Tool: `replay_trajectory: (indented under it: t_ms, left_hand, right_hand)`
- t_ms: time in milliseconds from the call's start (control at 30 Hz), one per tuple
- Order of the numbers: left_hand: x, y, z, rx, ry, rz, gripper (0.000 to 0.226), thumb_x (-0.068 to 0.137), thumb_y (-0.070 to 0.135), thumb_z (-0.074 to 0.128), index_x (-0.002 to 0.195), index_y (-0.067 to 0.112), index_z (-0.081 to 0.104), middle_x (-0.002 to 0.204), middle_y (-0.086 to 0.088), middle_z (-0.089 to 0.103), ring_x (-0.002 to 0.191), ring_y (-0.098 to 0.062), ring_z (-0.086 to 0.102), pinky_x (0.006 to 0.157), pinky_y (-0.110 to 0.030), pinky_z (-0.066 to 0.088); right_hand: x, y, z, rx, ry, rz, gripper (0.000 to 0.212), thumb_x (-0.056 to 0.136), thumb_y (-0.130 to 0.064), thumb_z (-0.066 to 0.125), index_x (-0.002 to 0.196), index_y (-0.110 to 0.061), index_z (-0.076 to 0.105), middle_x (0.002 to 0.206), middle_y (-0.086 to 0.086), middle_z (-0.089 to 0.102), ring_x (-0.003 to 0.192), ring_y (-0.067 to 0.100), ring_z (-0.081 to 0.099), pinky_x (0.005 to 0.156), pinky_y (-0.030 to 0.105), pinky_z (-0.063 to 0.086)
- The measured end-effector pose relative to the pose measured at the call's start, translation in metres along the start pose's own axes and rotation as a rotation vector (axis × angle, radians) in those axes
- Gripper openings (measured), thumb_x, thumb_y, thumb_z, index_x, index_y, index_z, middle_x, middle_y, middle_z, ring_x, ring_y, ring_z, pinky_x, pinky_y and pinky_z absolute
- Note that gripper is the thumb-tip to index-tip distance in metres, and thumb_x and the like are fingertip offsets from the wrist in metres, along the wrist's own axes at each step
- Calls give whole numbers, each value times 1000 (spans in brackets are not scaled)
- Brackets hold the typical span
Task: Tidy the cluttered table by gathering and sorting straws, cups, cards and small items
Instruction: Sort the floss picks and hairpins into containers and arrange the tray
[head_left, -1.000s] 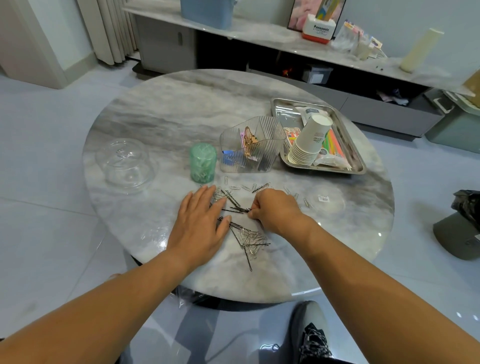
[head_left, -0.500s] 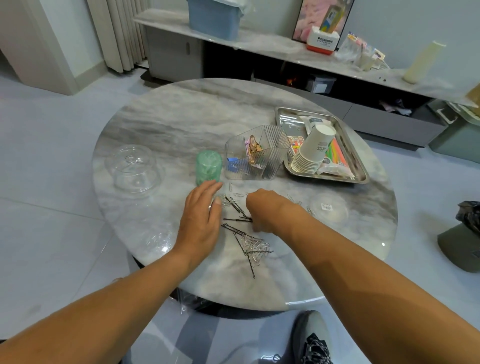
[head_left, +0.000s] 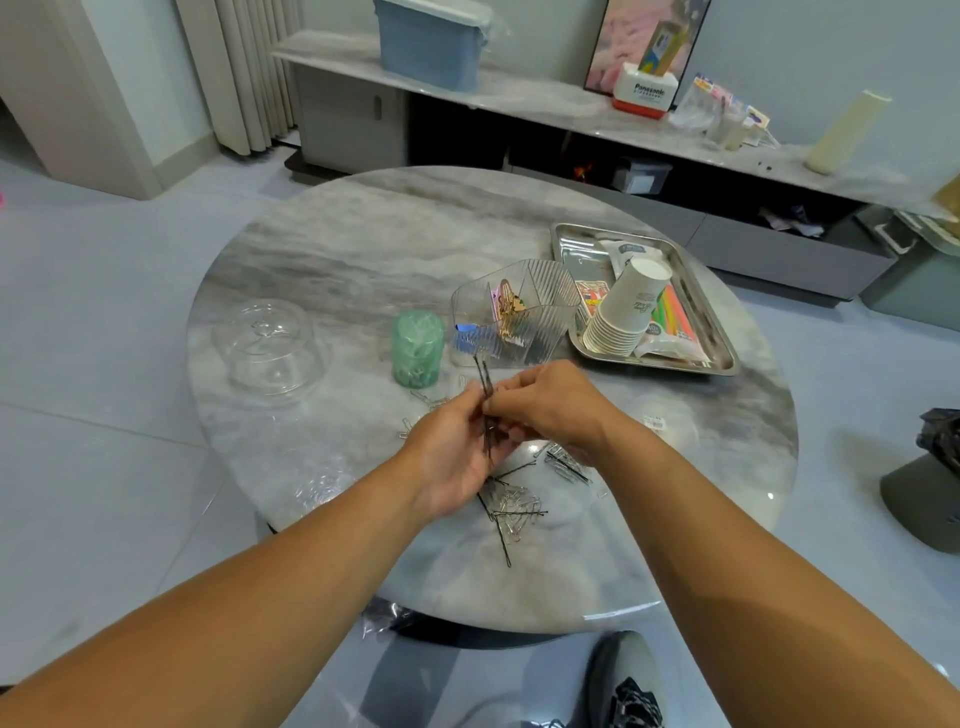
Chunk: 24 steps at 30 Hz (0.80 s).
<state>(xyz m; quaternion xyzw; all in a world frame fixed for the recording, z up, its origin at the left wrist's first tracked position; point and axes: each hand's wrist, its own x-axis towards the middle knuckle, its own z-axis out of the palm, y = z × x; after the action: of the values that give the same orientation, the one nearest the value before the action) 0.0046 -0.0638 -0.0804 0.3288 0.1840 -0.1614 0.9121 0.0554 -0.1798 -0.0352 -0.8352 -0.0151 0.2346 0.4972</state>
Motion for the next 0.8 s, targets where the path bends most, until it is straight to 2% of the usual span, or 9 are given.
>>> replay_trajectory:
  t_ms: [33, 100, 233, 300, 367, 433, 600, 733, 800]
  left_hand:
    - [0, 1, 1, -38, -26, -12, 51, 111, 33, 27, 133, 2, 60, 89, -6, 72, 72, -12, 56, 79, -23, 50]
    - [-1, 3, 0, -96, -34, 6, 49, 111, 30, 26, 131, 3, 62, 86, -5, 70, 67, -10, 51, 74, -22, 46]
    - [-2, 14, -13, -194, 22, 45, 30, 107, 21, 41, 119, 4, 63, 91, -10, 72, 74, -19, 70, 79, -28, 61]
    - [-1, 20, -22, -248, 70, 48, 27, 107, 18, 43, 117, 2, 63, 93, -15, 74, 77, -24, 75, 78, -33, 62]
    - [0, 25, -31, -221, 118, 50, 28, 108, 19, 44, 119, 3, 64, 86, -11, 73, 70, -20, 73, 64, -28, 63]
    - [1, 29, -39, -161, 165, 32, 28, 107, 20, 46, 120, 6, 66, 76, -6, 67, 61, -14, 65, 53, -22, 57]
    - [2, 29, -55, -83, 182, 7, 36, 107, 37, 46, 116, 9, 67, 72, -3, 59, 61, -11, 55, 50, -19, 52]
    - [1, 34, -59, -97, 173, 39, 40, 105, 43, 48, 109, 8, 68, 73, -4, 65, 63, -13, 64, 54, -21, 56]
    - [0, 37, -62, -138, 169, 68, 43, 105, 44, 46, 105, 7, 69, 79, -7, 70, 68, -17, 70, 60, -24, 61]
  right_hand:
    - [-1, -3, 4, 22, -5, 1, 4, 82, -2, 76, 85, 0, 76, 69, 13, 71, 60, 19, 64, 66, 32, 59]
    - [-3, -7, 7, 84, -35, 0, 12, 84, -3, 78, 95, 1, 77, 77, 16, 73, 64, 20, 67, 71, 32, 63]
    - [-3, -12, -7, 114, -36, -49, 15, 89, -2, 75, 103, 3, 73, 82, 14, 77, 72, 23, 72, 70, 28, 63]
    - [-2, -7, -21, -251, 17, -119, 10, 86, -5, 78, 96, -6, 76, 76, 2, 75, 69, 14, 71, 66, 25, 62]
    - [-3, 4, -26, -722, -81, -131, 12, 81, -12, 83, 87, -20, 76, 76, -11, 70, 70, 7, 68, 68, 23, 58]
    - [-4, 20, -22, -924, -166, -73, 17, 77, -17, 86, 80, -27, 73, 76, -16, 67, 77, 9, 68, 72, 27, 57]
    - [3, 40, -19, -827, -136, -100, 9, 79, -23, 84, 81, -26, 75, 78, -14, 70, 79, 6, 65, 75, 28, 54]
    - [6, 45, -18, -977, -112, -156, 8, 90, -23, 71, 82, -25, 70, 83, -13, 66, 83, 13, 60, 73, 28, 42]
    - [10, 43, -12, -918, -35, -180, 10, 94, -20, 64, 85, -23, 66, 88, -7, 68, 83, 17, 60, 69, 30, 43]
